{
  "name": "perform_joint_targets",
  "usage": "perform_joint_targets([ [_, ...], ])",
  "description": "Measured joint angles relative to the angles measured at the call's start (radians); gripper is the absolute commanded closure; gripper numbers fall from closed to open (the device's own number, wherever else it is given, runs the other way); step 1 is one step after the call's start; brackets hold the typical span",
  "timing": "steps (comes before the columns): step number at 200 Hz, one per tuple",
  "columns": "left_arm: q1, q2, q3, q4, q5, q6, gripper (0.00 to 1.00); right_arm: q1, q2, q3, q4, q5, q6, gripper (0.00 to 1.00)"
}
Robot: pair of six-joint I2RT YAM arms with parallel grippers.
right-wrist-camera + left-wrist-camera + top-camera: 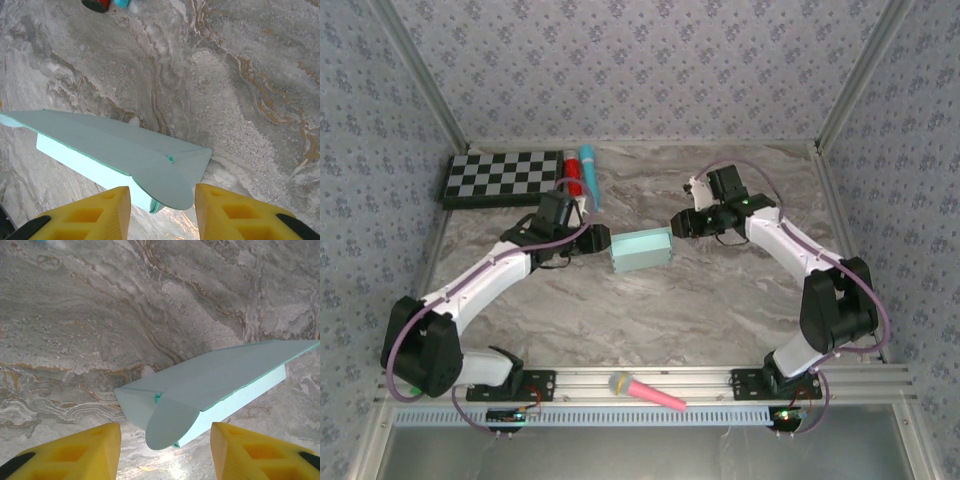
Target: Fold the paper box
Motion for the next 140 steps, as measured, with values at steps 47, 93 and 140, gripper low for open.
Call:
perform_joint_targets([
  [47,0.000,0.029,0.000,0.000,0.041,0.002,0.56,0.018,0.000,-0.014,0.000,-0.007,0.000,0.60],
  [93,0.000,0.033,0.000,0.006,0.060,0.004,0.57,0.020,0.000,-0.027,0.001,-0.006,0.004,0.60],
  [140,0.000,0.055,0.000,0.028,0.075,0.004,0.59,0.025,0.000,-0.033,0.000,-0.006,0.006,0.60],
])
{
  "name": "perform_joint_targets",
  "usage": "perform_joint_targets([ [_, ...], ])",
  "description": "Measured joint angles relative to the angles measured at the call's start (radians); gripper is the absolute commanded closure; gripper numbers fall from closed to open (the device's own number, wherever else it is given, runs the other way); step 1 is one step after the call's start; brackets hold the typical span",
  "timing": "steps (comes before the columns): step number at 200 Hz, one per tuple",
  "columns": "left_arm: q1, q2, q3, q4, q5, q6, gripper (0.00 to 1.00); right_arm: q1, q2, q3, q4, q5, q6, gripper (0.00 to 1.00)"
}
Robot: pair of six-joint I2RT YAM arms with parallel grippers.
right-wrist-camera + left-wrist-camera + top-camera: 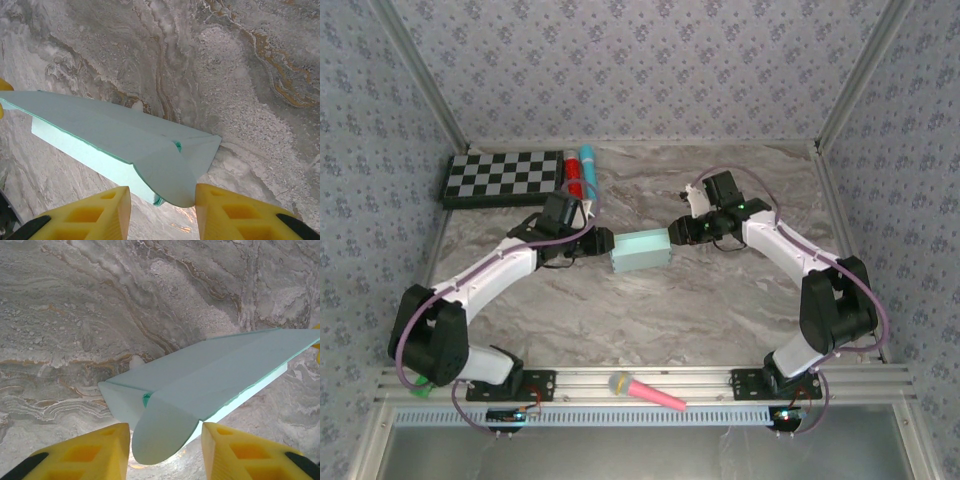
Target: Fold the paper box
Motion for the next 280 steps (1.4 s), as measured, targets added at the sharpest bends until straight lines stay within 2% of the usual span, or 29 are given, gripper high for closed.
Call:
perform_joint_targets([
  [125,0.000,0.000,0.000,0.016,0.008,-0.001,0.68,0.015,0.000,0.000,0.012,-0.013,0.027,0.60],
  [280,0.000,0.001,-0.001,0.011,0.007,0.004,0.68,0.024,0.000,0.000,0.006,0.000,0.046,0.60],
])
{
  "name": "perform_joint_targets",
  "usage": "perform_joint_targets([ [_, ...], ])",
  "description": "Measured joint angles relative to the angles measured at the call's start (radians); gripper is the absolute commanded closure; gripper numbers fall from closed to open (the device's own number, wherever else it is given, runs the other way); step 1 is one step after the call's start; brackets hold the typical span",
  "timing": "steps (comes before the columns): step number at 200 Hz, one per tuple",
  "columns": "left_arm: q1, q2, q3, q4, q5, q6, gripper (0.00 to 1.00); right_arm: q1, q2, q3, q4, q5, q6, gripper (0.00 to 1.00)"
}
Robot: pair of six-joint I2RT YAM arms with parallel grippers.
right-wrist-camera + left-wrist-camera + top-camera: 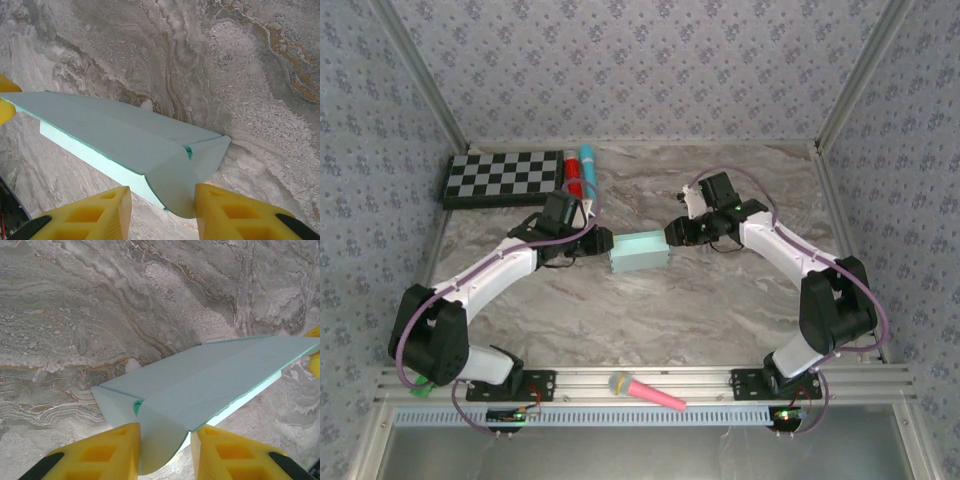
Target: Fold the paper box
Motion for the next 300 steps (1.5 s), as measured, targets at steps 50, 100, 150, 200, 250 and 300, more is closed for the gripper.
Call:
perform_joint_targets([
  [50,-0.011,0.000,0.001,-0.050,-0.012,0.020,0.67,0.006,0.000,0.000,-0.011,0.007,0.000,0.63],
  [100,-0.024,0.003,0.003,-0.064,-0.016,0.029,0.76,0.016,0.000,0.000,-0.022,0.009,0.000,0.72],
  [150,-0.031,0.023,0.018,-0.063,-0.023,0.029,0.78,0.024,0.000,0.000,-0.022,0.008,0.001,0.73],
  [200,-0.037,0.040,0.034,-0.064,-0.027,0.029,0.79,0.026,0.003,0.002,-0.022,0.008,0.003,0.72],
  [250,-0.038,0.041,0.036,-0.064,-0.027,0.029,0.79,0.026,0.011,0.011,-0.021,0.006,0.014,0.72],
  [300,-0.040,0.045,0.037,-0.063,-0.027,0.029,0.81,0.026,0.013,0.011,-0.021,0.000,0.027,0.72],
])
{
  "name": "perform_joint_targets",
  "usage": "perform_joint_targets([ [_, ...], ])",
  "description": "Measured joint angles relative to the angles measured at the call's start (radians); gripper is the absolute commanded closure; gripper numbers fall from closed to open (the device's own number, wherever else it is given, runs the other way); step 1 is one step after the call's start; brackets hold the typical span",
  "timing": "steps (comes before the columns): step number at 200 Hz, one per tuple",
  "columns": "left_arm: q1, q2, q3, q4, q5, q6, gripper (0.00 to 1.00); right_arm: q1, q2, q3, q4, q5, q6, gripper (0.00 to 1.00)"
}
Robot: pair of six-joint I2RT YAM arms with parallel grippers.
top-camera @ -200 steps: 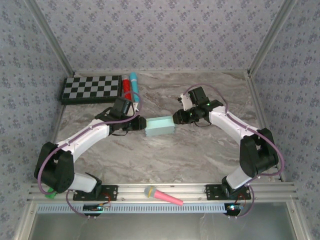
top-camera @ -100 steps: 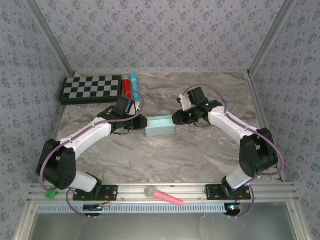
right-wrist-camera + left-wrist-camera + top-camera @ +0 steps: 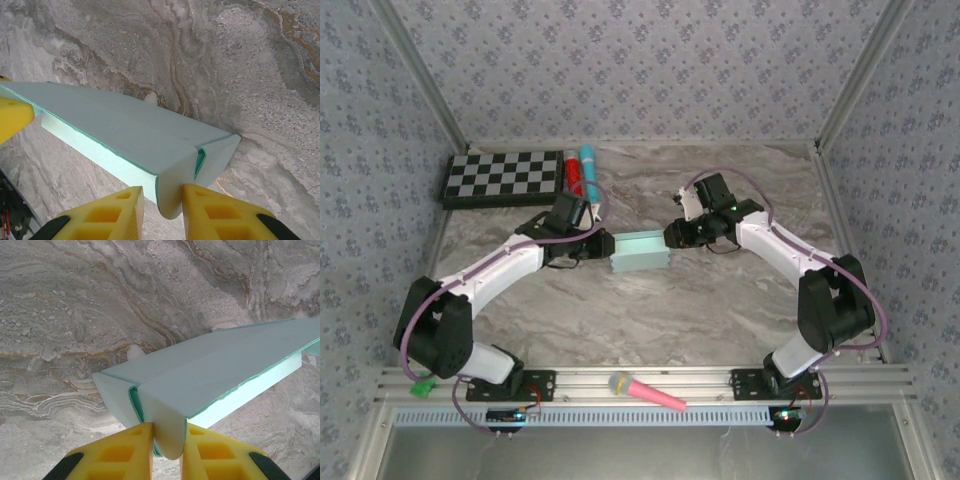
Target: Fold the paper box
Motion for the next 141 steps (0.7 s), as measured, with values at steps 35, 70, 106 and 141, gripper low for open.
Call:
perform_joint_targets([
  [35,-0.002,0.001,0.000,0.000,0.000,0.000,0.81,0.000,0.001,0.000,0.000,-0.002,0.007,0.72],
  [70,-0.002,0.001,0.000,0.000,0.000,0.000,0.80,0.000,0.006,0.002,0.000,-0.005,0.018,0.72],
  [106,-0.002,0.001,0.000,0.000,-0.004,0.000,0.80,0.000,0.024,0.036,0.000,-0.007,0.032,0.71],
  [141,-0.002,0.001,0.000,-0.001,-0.007,0.000,0.80,0.000,0.032,0.047,-0.002,-0.008,0.035,0.71],
])
